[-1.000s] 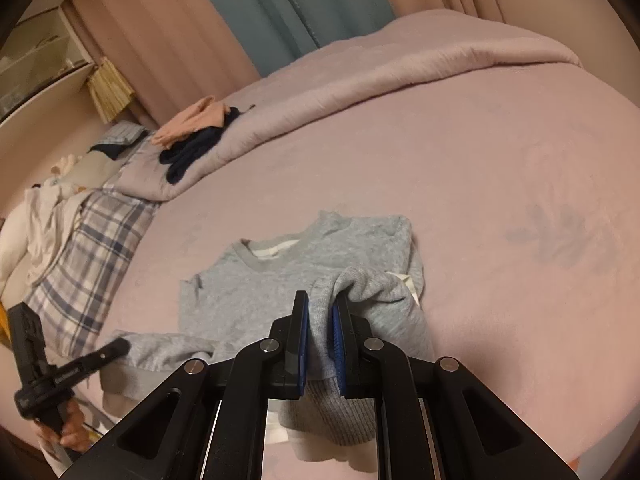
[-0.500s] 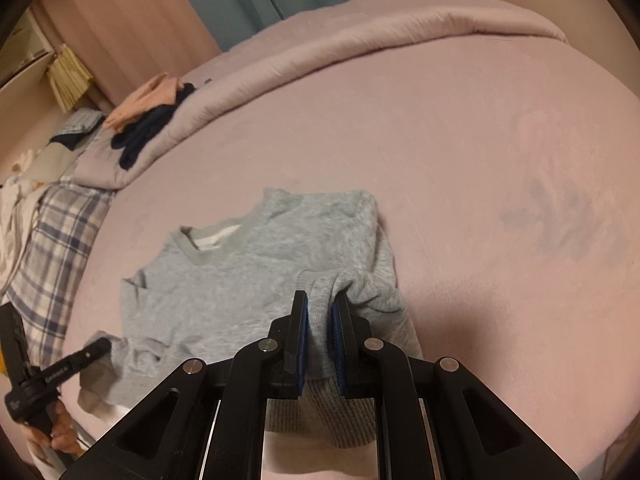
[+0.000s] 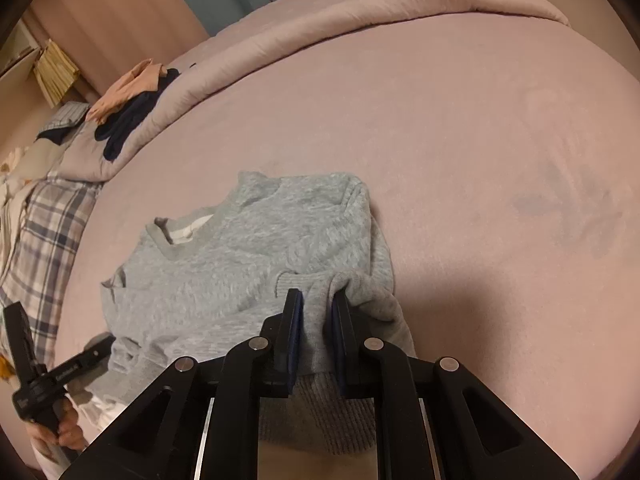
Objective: Fold small clothes
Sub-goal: 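Lay the folded hem on the chest and open both grippers, then close both grippers on the folded edge of the sweatshirt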
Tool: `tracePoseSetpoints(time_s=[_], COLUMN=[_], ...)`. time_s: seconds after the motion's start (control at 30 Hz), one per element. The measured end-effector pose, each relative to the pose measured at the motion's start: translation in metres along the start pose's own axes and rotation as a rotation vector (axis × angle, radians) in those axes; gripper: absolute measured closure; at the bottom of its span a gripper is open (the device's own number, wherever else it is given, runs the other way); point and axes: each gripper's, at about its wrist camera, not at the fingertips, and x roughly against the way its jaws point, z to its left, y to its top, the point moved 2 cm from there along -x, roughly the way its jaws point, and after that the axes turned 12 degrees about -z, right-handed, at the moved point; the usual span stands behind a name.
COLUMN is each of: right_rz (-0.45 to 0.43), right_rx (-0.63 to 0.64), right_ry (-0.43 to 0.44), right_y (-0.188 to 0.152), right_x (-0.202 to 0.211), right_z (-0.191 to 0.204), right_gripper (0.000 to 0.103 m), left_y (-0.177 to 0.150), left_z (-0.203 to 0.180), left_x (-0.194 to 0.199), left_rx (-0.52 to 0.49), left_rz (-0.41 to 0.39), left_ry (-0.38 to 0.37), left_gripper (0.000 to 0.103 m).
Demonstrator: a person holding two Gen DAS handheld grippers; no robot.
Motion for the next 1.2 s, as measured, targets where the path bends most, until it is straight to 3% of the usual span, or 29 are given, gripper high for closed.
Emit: tracePoseSetpoints(time_s=[0.03, 0.1, 0.13, 0.27, 0.37, 0.57, 0.73, 0.83, 0.9, 1.0, 1.07, 1.2], right_rz=[-0.001, -0.004, -0.007, -0.061, -0.097, -0.065, -0.03, -0.008, -0.008, -0.003, -0.008, -0.036], right_rx=[0.0, 0.001, -0.003, -0.005, 0.046, 0.044, 0.042, 0.037, 0.035, 0.031, 0.022, 0.013], right_ry=[0.001, 0.018, 0.037, 0.04, 0.011, 0.048, 0.066, 0.057, 0.054, 0.052, 0.053, 0.1], right_y=[0.0, 0.001, 0.003, 0.008, 0.006, -0.016, -0.032, -0.038, -0.039, -0.04, -0.041, -0.036], right_x=[0.0, 0.005, 0.01, 0.034, 0.052, 0.068, 0.065, 0.059, 0.057, 0.054, 0.055, 0.067], right_z=[0.0, 0.002, 0.001, 0.001, 0.002, -0.002, 0.002, 0.002, 0.001, -0.001, -0.003, -0.001], right_gripper=[0.091, 0.085, 0.082, 0.046, 0.043, 0.043, 0.043, 0.048, 0.049, 0.075, 0.094, 0.096], left_y=[0.001, 0.002, 0.002, 0.001, -0.005, -0.029, -0.045, -0.053, -0.057, -0.057, -0.052, -0.035], left_z=[0.001, 0.003, 0.005, 0.007, 0.011, 0.016, 0.012, 0.01, 0.01, 0.007, 0.004, -0.001], left_x=[0.003, 0.01, 0.016, 0.042, 0.057, 0.073, 0.07, 0.062, 0.056, 0.055, 0.061, 0.072], left_rx=[0.004, 0.028, 0.046, 0.062, 0.062, 0.105, 0.112, 0.138, 0.144, 0.131, 0.116, 0.092], left_rz=[-0.003, -0.008, -0.012, -0.06, -0.079, -0.04, -0.015, 0.025, 0.042, 0.037, 0.009, -0.047], left_ry=[-0.008, -0.034, -0.049, -0.063, -0.062, -0.114, -0.145, -0.184, -0.19, -0.182, -0.18, -0.201], left_gripper=[0.08, 0.052, 0.046, 0.031, 0.029, 0.028, 0.033, 0.044, 0.061, 0.079, 0.084, 0.088])
